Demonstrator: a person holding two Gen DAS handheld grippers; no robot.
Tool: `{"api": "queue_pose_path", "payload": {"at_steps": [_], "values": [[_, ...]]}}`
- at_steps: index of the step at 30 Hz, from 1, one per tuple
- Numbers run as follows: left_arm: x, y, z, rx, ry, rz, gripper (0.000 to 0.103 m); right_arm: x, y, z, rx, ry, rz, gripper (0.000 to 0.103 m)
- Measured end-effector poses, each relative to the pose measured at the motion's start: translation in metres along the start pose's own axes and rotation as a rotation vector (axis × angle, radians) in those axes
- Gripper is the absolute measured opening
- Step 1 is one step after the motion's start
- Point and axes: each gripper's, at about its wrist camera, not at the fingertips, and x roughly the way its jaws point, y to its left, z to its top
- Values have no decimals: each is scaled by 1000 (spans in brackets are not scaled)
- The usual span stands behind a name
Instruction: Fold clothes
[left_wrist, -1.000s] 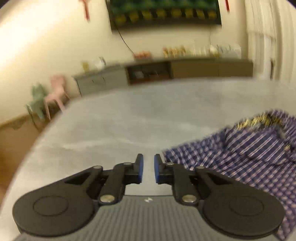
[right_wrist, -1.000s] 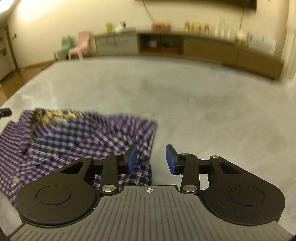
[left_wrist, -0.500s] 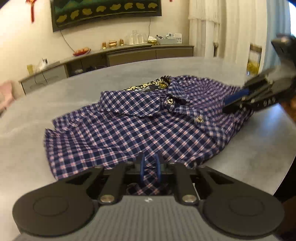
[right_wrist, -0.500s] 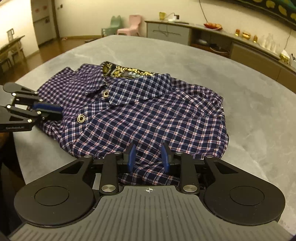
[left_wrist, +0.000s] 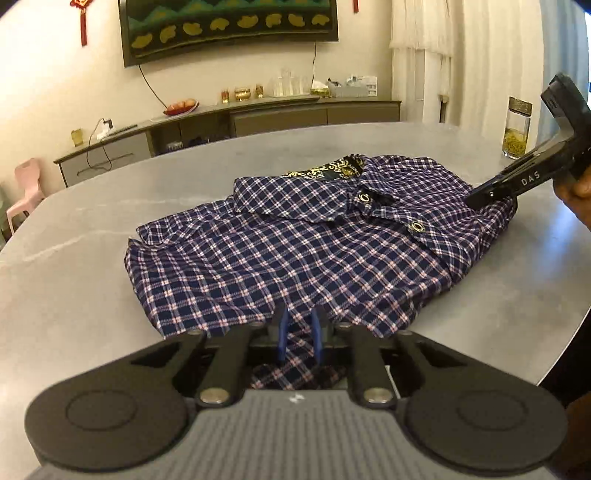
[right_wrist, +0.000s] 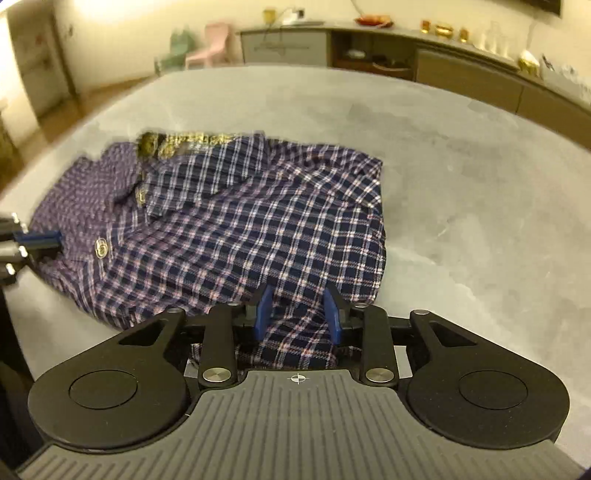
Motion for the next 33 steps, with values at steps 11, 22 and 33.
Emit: {"api": "queue_pose_path", "payload": {"at_steps": [11,22,33], "values": [[46,15,34,78,43,31,11,2,-6,3,1,-30,-119,35],[18,75,39,-172,5,195,16,-15,-14,-2,72,-43,-148,40],[47,16,44,24,84,14,25,-1,42,-8,-77,-48,-69,42]]}}
